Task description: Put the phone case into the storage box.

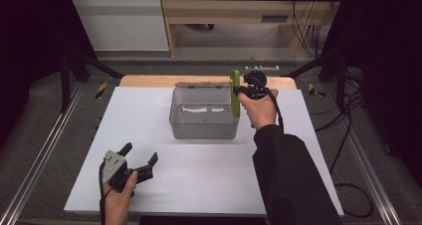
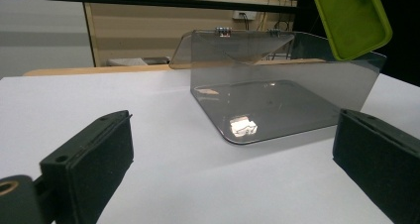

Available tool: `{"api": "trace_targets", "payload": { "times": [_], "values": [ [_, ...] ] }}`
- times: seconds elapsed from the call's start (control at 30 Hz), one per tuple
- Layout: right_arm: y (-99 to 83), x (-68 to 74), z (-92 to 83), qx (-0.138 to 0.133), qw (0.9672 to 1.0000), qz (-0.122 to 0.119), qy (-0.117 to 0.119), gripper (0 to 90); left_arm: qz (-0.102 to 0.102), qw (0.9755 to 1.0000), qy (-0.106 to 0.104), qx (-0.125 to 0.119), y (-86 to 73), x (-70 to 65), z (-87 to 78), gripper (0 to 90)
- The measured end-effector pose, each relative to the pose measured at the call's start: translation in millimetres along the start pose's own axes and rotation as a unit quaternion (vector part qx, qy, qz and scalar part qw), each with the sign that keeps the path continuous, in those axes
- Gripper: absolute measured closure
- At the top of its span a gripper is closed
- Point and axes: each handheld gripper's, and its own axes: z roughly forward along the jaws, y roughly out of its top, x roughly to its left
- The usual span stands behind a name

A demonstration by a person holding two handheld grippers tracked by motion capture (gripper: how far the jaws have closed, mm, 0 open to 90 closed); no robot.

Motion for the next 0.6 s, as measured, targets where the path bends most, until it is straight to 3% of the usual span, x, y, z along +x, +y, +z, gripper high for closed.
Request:
{"api": "trace_targets", "payload": {
  "times": [0.6],
  "values": [
    [-2.4,0.9,5.9,0.01,0.9999,-0.011,-0.007,78.8,0.003,1.0,-0.002,0.002,-0.2,-1.1,0.5,2.0]
  ]
}}
